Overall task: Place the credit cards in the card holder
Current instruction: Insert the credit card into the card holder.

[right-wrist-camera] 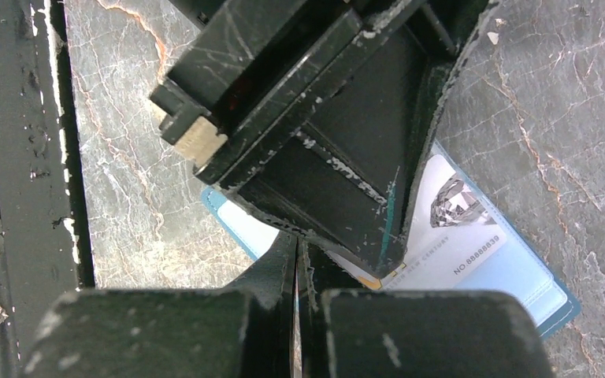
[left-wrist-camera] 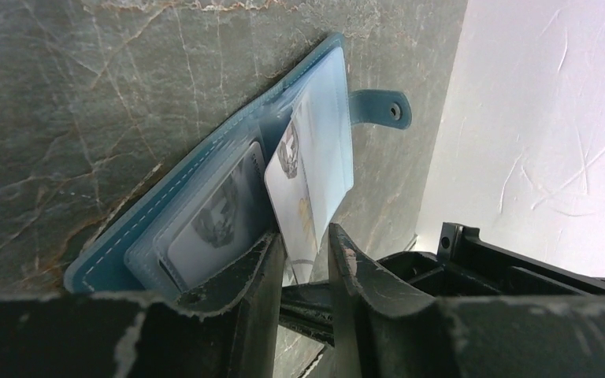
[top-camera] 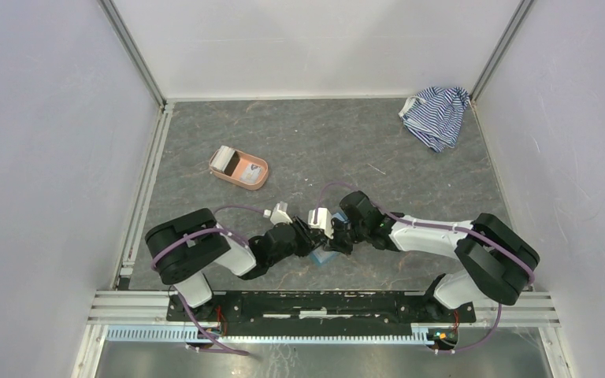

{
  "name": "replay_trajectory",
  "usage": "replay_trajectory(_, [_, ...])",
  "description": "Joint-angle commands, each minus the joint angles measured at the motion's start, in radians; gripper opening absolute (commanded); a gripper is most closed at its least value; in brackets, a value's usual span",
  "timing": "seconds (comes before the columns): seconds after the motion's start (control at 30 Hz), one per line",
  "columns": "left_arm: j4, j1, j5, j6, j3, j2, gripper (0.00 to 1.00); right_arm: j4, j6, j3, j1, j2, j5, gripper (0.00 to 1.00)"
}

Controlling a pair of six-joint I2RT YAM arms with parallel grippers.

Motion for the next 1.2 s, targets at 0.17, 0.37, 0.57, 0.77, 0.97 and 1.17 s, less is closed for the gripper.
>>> replay_trajectory(0.17, [-0.197,-0.001,-0.006,0.093,-0.038,-0.08,0.36,0.002,-0.004,0.037,-0.031,0.014,0.057,0.0])
replay_trajectory(0.37, [-0.209,-0.001,-0.009,0.106,-0.02,-0.072,0.36,0.002,0.004,0.04,-0.045,0.01,0.071,0.0])
replay_trajectory(0.57, [-0.211,-0.001,0.0,0.111,0.002,-0.051,0.36,-0.039,-0.028,0.059,-0.08,-0.006,-0.071,0.01])
replay_trajectory(0.77, [-0.232,0.0,-0.002,0.117,0.014,-0.05,0.36,-0.077,-0.053,0.076,-0.176,-0.066,-0.203,0.03])
replay_trajectory(0.97, [-0.262,0.003,0.0,0.137,0.042,-0.043,0.37,-0.082,-0.027,0.08,-0.275,-0.081,-0.246,0.03])
replay_trajectory(1.17, [-0.28,0.012,0.013,0.154,0.078,-0.013,0.37,-0.106,-0.027,0.098,-0.285,-0.055,-0.223,0.03])
